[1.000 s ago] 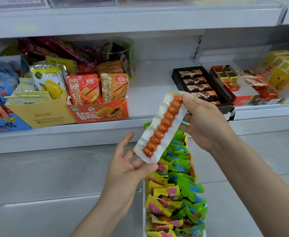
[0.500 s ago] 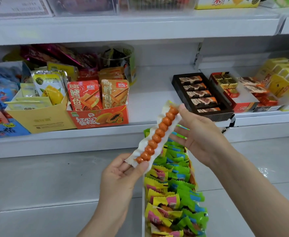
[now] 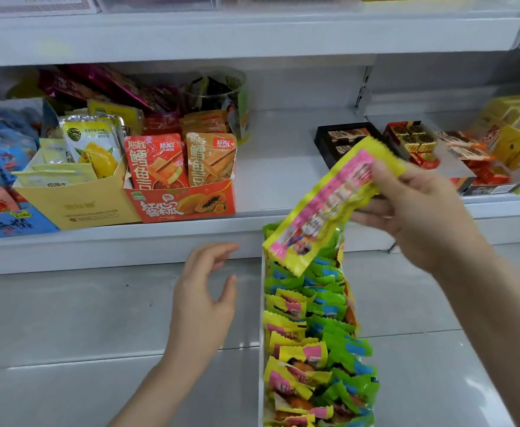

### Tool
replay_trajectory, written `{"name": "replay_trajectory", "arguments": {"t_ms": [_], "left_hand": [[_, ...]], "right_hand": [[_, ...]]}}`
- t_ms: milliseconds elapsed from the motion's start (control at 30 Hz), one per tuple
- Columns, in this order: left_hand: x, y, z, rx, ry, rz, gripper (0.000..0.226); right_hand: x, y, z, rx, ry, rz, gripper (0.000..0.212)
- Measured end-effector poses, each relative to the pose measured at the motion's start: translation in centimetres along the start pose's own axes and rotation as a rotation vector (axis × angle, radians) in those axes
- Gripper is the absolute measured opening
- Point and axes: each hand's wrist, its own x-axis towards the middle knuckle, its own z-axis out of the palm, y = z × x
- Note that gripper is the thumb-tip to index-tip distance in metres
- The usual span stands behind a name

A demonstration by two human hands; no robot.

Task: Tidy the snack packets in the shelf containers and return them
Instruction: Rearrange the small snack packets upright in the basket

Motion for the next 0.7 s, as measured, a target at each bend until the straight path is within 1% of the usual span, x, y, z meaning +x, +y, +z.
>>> {"name": "replay_trajectory", "arguments": {"t_ms": [67, 167, 233, 267, 367, 467, 567, 700], "left_hand": [[0.5, -0.1, 0.2, 0.010, -0.029, -0.032, 0.058], [1.1, 0.3, 1.1, 0.005, -0.146, -0.037, 0.042], [1.6, 1.0, 2.0, 0.053, -0.224, 0.016, 0.024], [2.0, 1.4, 2.5, 0.101, -0.259, 0.049, 0.022], [3.2, 2.2, 3.6, 0.260, -0.389, 0.172, 0.036], [3.3, 2.2, 4.0, 0.390, -0.479, 0.228, 0.040], [2.0, 1.3, 3.4, 0.379, -0.474, 0.197, 0.035], [0.3, 0.3, 2.4, 0.334, -0.510, 0.139, 0.044]], "right_hand": [[0.3, -1.2, -1.1, 0.000, 0.090, -0.133, 0.021], [0.2, -2.1, -1.9, -0.047, 0.176, -0.312, 0.022], [-0.1, -1.9, -1.8, -0.066, 0.194, -0.374, 0.022], [-0.1, -1.6, -1.7, -0.066, 0.197, -0.378, 0.021], [-0.4, -0.1, -1.1, -0.087, 0.188, -0.364, 0.018], [-0.7, 1.4, -0.3, -0.113, 0.134, -0.376, 0.020], [-0.8, 2.1, 0.3, -0.092, 0.129, -0.403, 0.022], [-0.6, 2.3, 0.5, -0.125, 0.135, -0.451, 0.026]]}}
